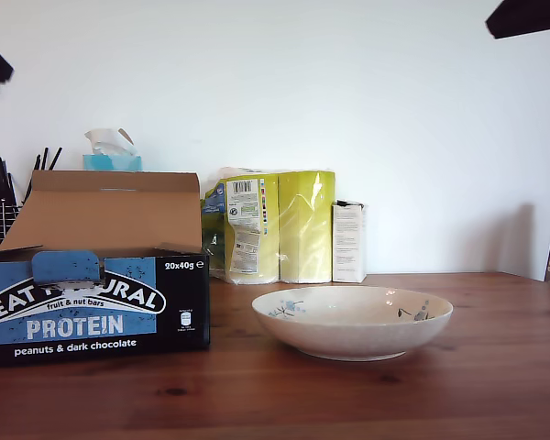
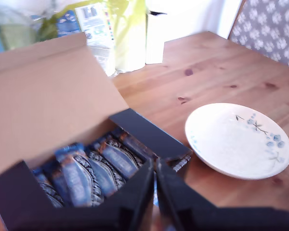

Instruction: Open the carton box of snackbars

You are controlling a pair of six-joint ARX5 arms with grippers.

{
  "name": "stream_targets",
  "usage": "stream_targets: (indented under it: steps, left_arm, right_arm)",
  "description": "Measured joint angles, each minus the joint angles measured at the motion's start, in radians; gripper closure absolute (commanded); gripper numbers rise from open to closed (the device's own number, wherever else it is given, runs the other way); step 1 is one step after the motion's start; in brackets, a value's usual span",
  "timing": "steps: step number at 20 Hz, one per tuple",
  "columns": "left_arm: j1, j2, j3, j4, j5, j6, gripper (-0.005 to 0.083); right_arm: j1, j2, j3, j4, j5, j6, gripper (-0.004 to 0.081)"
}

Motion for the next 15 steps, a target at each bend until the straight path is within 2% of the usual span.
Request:
stream_targets:
  steps: [4, 8, 15]
  left_arm:
    - [-0.056, -0.060, 0.000, -0.089, 0.000, -0.058, 0.0797]
    - [-0.059, -0.044, 0.000, -0.139, -0.001, -0.063, 0.0797]
    - [-0.059, -0.040, 0.000, -0.144, -0.001, -0.063, 0.0797]
  right_arm:
    - [0.000, -0.072, -0.001, -0.031, -0.019, 0.055, 0.0783]
    - [0.000, -0.052, -0.001, -0.042, -0.018, 0.055, 0.0783]
    - [0.000, -0.046, -0.001, -0.055, -0.018, 0.055, 0.0783]
